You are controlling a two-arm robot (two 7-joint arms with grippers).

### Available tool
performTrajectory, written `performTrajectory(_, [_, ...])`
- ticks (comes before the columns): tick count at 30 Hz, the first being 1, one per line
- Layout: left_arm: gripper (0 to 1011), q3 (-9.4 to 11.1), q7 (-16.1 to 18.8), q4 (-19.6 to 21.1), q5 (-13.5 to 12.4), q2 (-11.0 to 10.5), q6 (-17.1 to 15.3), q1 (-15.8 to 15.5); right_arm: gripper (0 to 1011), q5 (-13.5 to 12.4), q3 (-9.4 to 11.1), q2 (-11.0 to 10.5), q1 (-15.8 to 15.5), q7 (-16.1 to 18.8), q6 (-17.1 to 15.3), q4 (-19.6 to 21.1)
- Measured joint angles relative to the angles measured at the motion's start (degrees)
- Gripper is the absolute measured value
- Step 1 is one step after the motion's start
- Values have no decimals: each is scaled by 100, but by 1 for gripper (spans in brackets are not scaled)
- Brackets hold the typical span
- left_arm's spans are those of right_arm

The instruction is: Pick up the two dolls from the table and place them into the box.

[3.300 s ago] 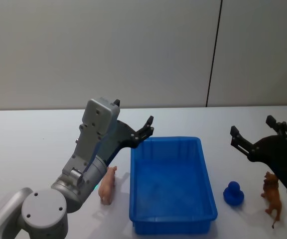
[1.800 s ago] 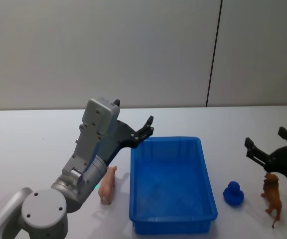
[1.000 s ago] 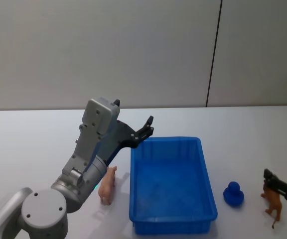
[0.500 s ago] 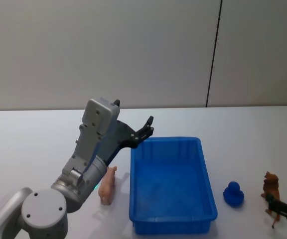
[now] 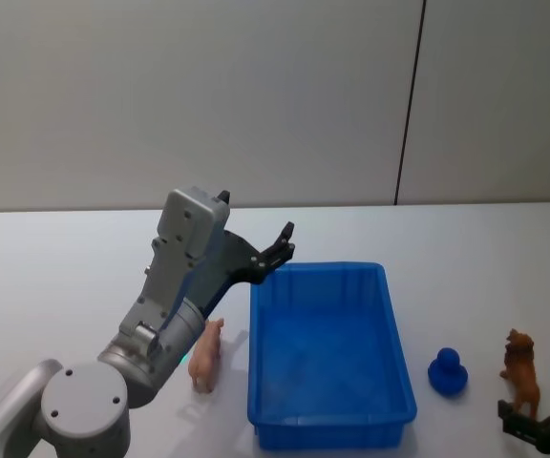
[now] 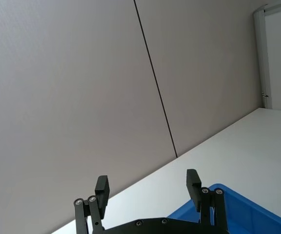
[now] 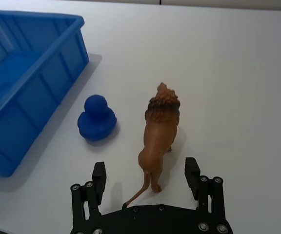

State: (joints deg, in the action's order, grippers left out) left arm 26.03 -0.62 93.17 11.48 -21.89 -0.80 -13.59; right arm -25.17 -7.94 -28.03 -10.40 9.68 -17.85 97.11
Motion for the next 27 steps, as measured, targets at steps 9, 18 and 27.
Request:
performTrajectory(9, [1001,0,0,0,0,0,0,0,832,50,-70,109,79,-12,-89,-152])
performTrajectory(18, [1001,0,0,0,0,0,0,0,536,96,-108,176,119,-46,-79,-234])
performTrajectory(27, [1001,0,0,0,0,0,0,0,262,182,-111,187,101,-96,127,-210])
